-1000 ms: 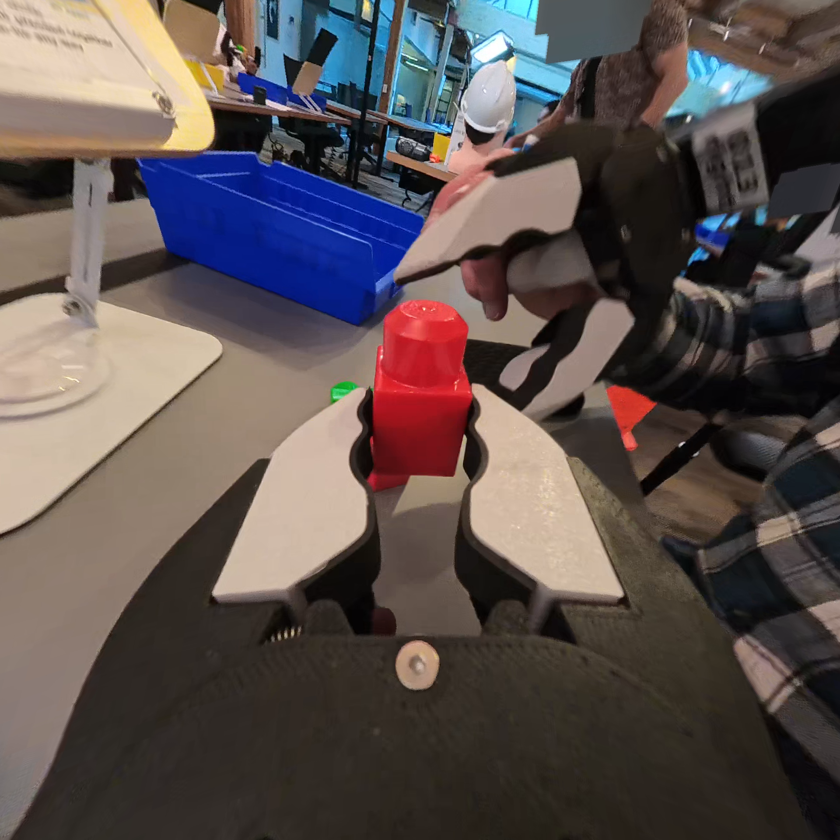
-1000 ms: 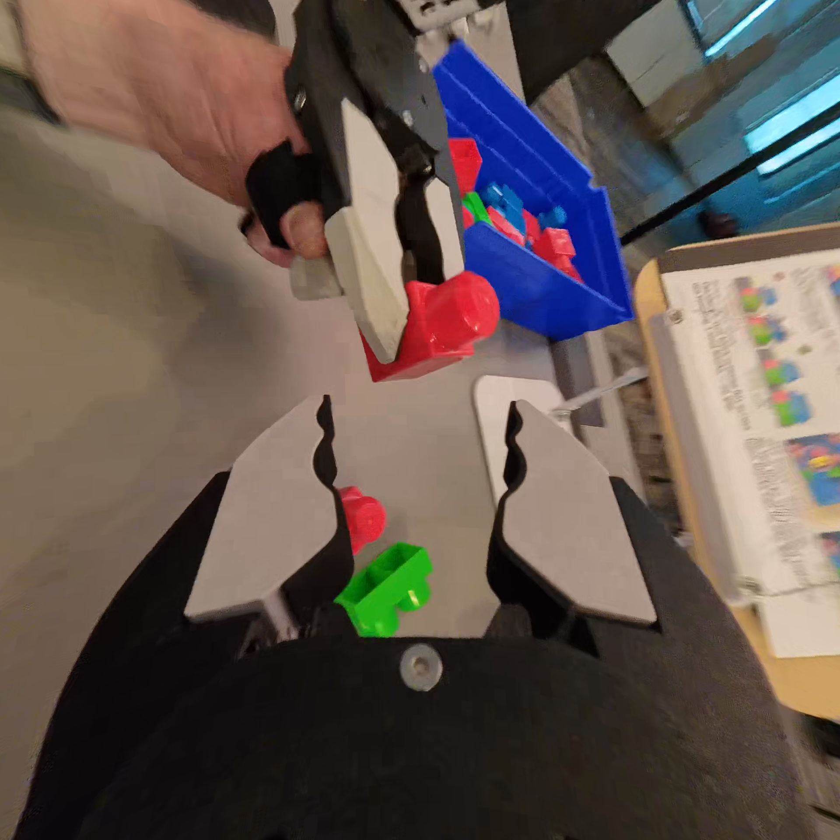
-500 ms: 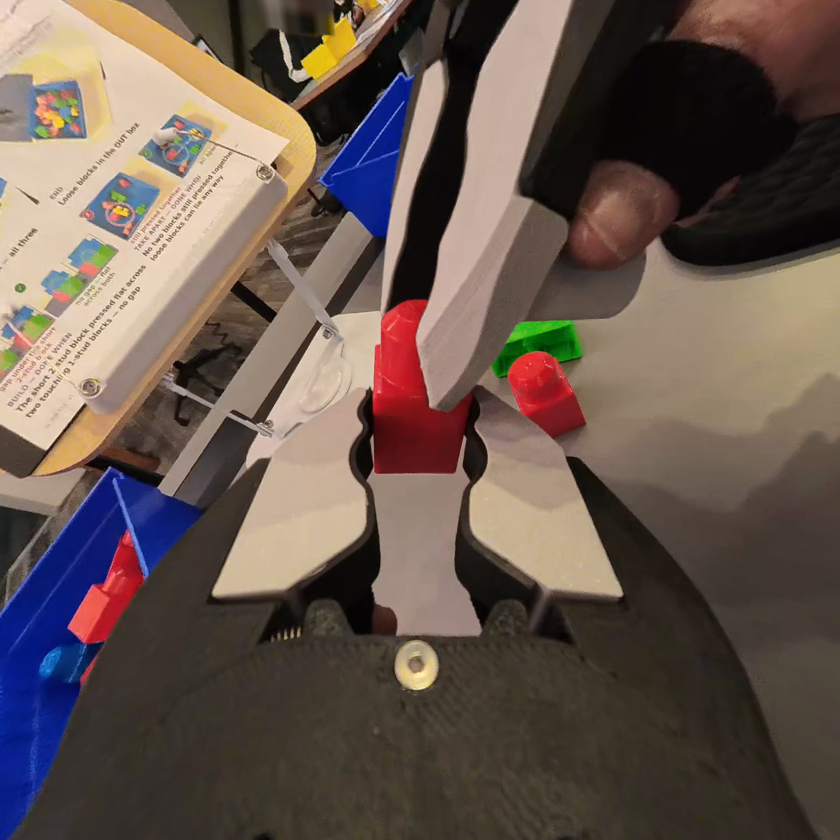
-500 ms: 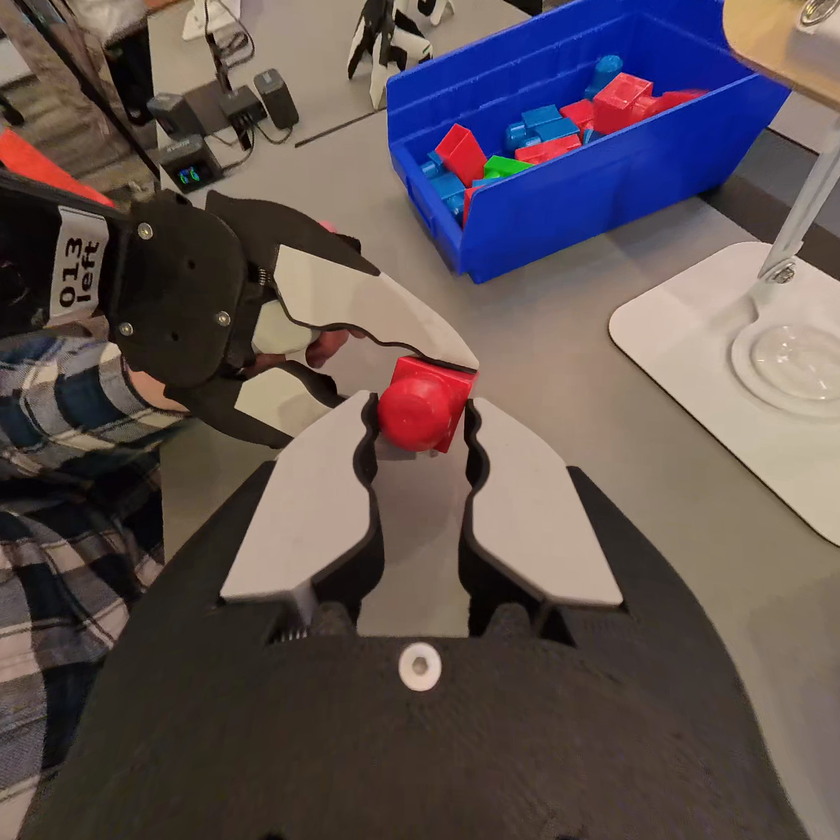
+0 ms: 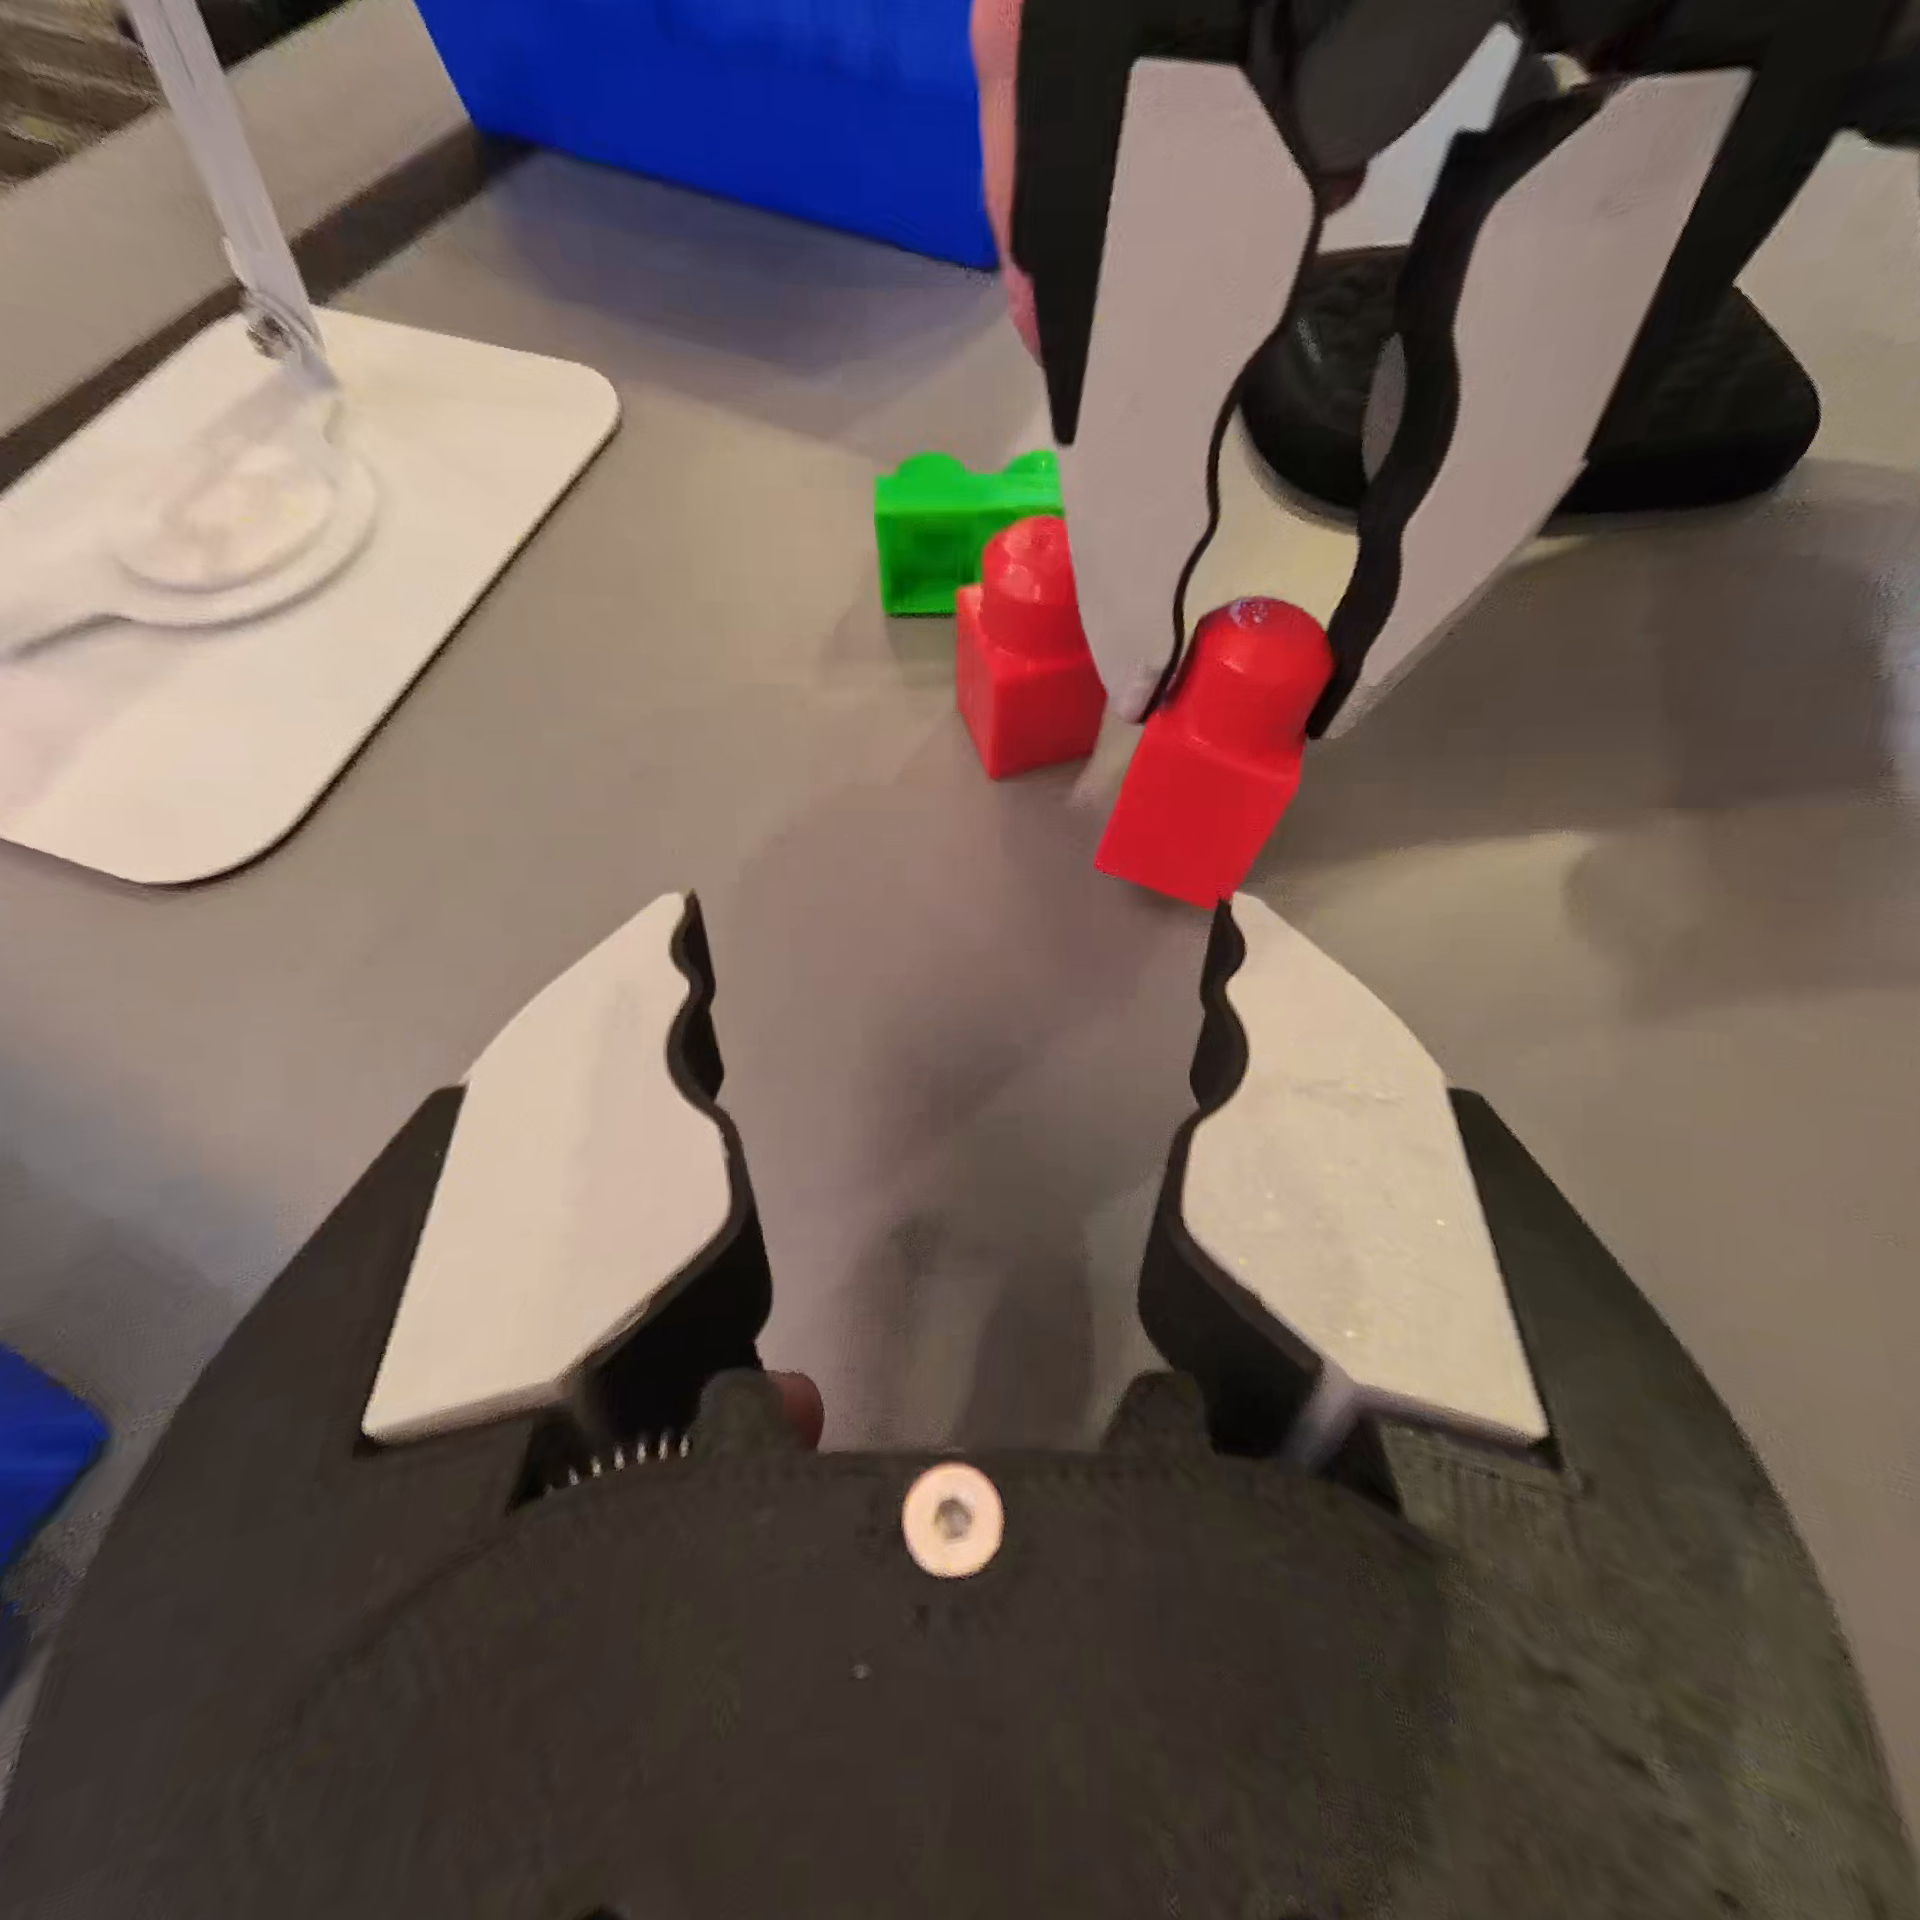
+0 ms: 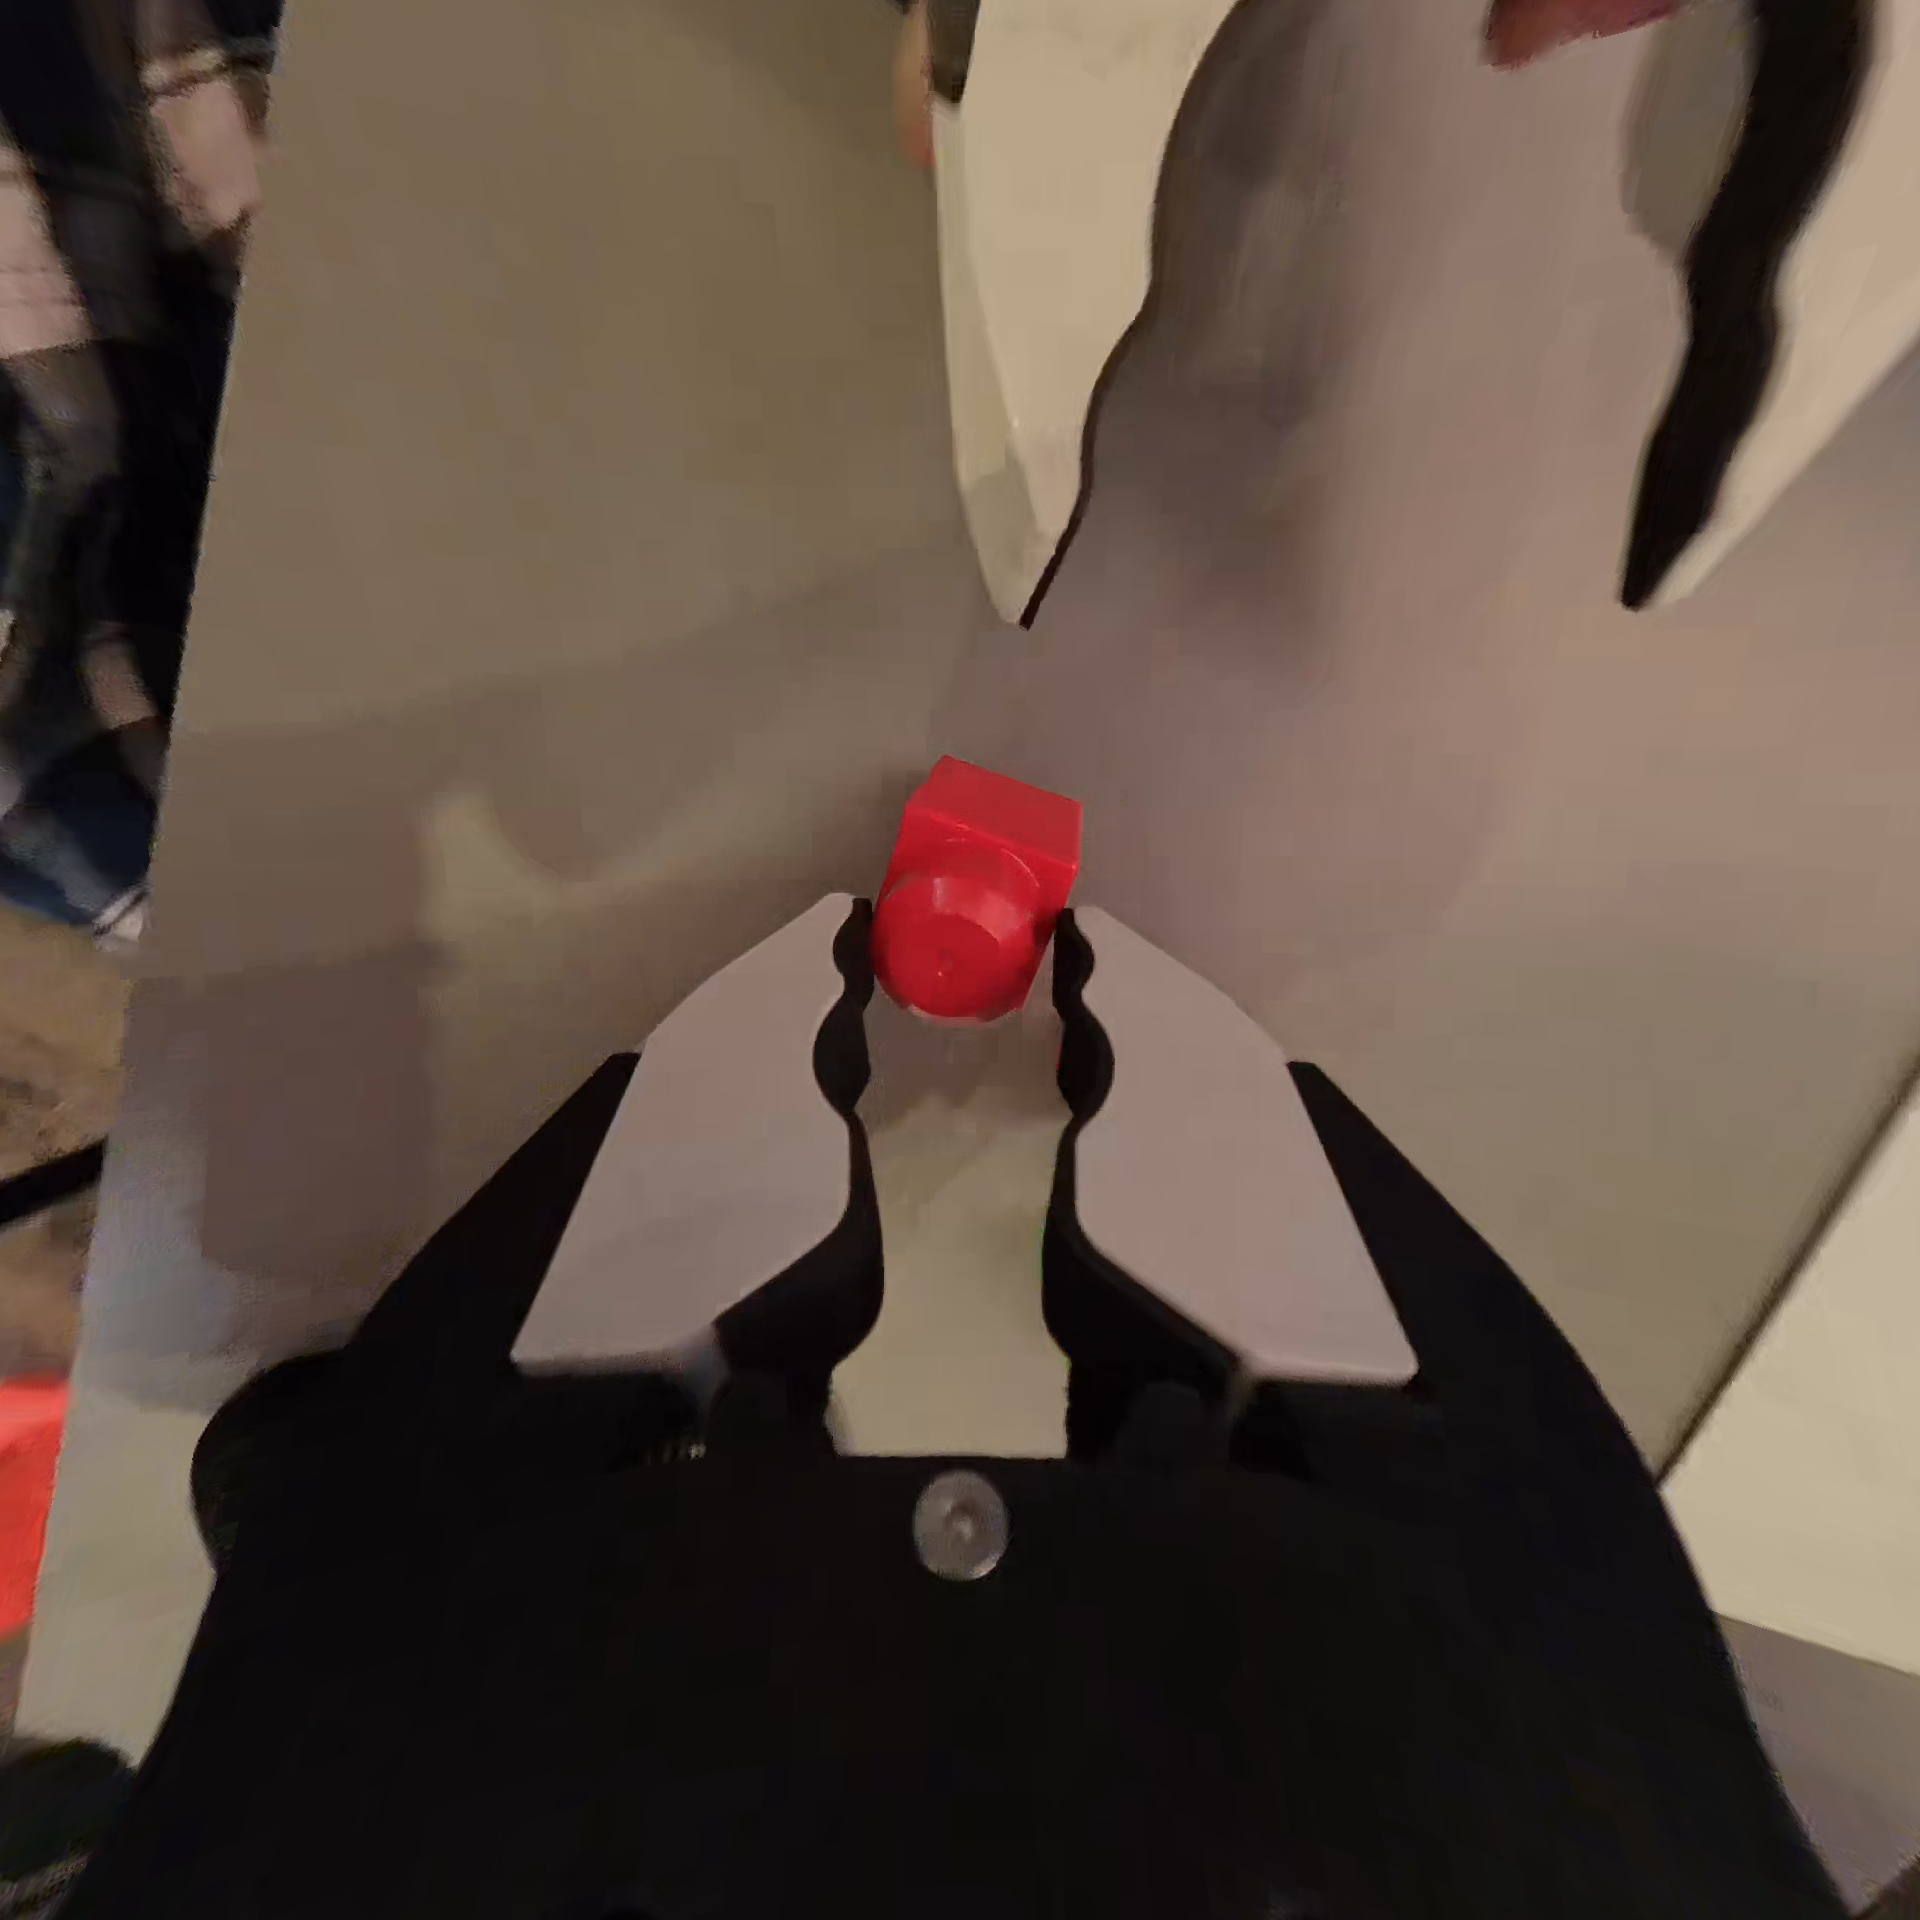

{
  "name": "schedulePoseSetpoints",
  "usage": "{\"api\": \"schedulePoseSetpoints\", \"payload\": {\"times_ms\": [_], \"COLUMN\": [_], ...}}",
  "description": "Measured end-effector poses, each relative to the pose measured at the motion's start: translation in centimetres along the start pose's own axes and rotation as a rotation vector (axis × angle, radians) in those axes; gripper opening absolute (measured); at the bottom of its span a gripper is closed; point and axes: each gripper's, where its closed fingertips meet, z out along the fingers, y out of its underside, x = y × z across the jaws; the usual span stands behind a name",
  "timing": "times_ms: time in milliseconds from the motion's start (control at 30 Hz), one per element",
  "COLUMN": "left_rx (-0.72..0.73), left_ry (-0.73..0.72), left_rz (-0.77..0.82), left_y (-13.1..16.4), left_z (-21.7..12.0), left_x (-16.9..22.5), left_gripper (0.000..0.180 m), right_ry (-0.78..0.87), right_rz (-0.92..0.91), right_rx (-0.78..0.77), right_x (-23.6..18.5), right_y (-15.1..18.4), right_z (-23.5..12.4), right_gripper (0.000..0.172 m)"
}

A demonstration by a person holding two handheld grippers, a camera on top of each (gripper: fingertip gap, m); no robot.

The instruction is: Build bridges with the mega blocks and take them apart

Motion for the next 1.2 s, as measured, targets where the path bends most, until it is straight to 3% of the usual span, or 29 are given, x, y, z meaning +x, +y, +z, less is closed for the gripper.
{"api": "schedulePoseSetpoints", "payload": {"times_ms": [133,200,300,367,467,600,700,1033,1200], "left_rx": [-0.034,-0.050,-0.038,-0.040,-0.078,-0.114,-0.135,-0.214,-0.174], "left_ry": [0.045,0.053,0.078,0.075,0.045,0.011,-0.020,-0.156,-0.155], "left_rz": [0.008,0.011,-0.013,-0.010,0.005,0.021,0.024,-0.018,-0.005], "left_y": [0.5,0.7,0.6,0.6,0.7,0.5,0.3,0.9,0.4], "left_z": [1.2,1.9,2.3,2.6,3.9,5.2,6.0,7.1,6.7], "left_x": [1.4,1.6,2.1,2.4,2.5,2.6,2.7,0.5,-0.2], "left_gripper": [0.090,0.092,0.095,0.094,0.093,0.093,0.092,0.077,0.068], "right_ry": [-0.046,0.018,0.088,0.164,0.222,0.305,0.292,0.248,0.230], "right_rz": [-0.059,-0.079,-0.012,0.072,0.218,0.306,0.312,0.284,0.272], "right_rx": [-0.091,-0.134,-0.029,0.025,0.072,0.025,0.038,0.042,0.058], "right_x": [-0.1,0.7,0.9,1.5,2.2,3.7,4.3,4.6,4.3], "right_y": [0.5,0.8,0.1,1.1,4.2,7.3,7.1,6.3,6.2], "right_z": [1.2,1.0,-1.4,-3.6,-4.9,-3.9,-2.4,-0.4,0.0], "right_gripper": [0.034,0.055,0.063,0.059,0.033,0.021,0.013,0.010,0.012]}}
